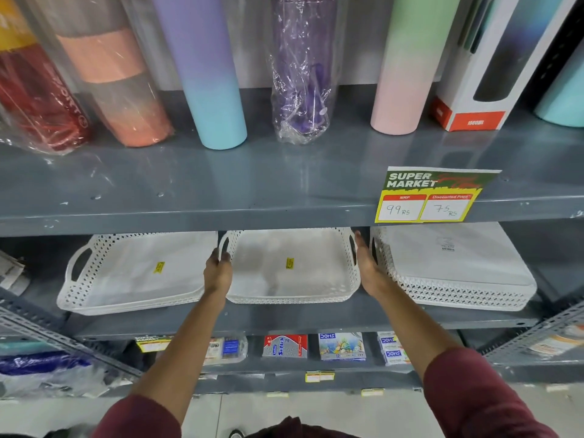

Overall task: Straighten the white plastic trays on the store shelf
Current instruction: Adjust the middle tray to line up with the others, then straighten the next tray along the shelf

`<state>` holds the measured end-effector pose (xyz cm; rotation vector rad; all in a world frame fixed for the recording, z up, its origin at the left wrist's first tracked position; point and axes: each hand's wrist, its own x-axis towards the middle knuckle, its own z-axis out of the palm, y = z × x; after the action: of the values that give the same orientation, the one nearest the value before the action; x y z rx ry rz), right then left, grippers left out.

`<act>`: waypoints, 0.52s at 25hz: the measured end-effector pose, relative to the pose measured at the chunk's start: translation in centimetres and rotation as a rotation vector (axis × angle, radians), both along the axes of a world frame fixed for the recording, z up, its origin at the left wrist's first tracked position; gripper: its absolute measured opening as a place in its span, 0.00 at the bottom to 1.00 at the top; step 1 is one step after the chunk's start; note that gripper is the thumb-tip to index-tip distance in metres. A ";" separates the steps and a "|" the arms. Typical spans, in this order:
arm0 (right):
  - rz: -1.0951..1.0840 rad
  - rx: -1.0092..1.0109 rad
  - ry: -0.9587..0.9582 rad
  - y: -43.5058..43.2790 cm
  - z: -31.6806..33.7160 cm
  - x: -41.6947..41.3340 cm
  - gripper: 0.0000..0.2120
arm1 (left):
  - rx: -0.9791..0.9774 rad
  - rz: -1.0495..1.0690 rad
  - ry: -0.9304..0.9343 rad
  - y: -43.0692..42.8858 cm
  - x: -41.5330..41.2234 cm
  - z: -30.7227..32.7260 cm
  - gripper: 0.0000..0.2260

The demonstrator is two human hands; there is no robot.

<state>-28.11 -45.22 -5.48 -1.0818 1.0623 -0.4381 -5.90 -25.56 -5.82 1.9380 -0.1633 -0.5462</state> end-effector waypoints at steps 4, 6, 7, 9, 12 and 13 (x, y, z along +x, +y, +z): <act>-0.046 -0.421 0.065 -0.3 2.0 -2.1 0.24 | 0.003 -0.089 -0.515 -0.9 -2.6 1.3 0.21; -0.139 -0.551 0.068 -1.6 3.2 -5.1 0.18 | -0.103 -0.144 -0.590 -3.0 -5.8 2.7 0.19; -0.189 -0.632 0.105 -2.6 3.7 -6.9 0.16 | -0.159 -0.214 -0.563 -4.3 -7.4 3.1 0.17; -0.279 -0.733 0.236 -5.4 4.0 -11.5 0.17 | -0.241 -0.404 -0.504 -7.6 -10.9 2.9 0.17; -0.396 -0.749 0.566 -10.3 2.8 -19.5 0.23 | -0.206 -0.665 -0.292 -13.0 -16.5 1.6 0.18; -0.389 -0.727 0.703 -11.7 1.8 -22.2 0.25 | -0.163 -0.732 -0.185 -14.8 -18.4 1.1 0.19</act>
<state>-50.27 -56.95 -3.71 -1.7477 1.8253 -0.8264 -24.29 -40.35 -4.74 1.7314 -1.0291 -0.7926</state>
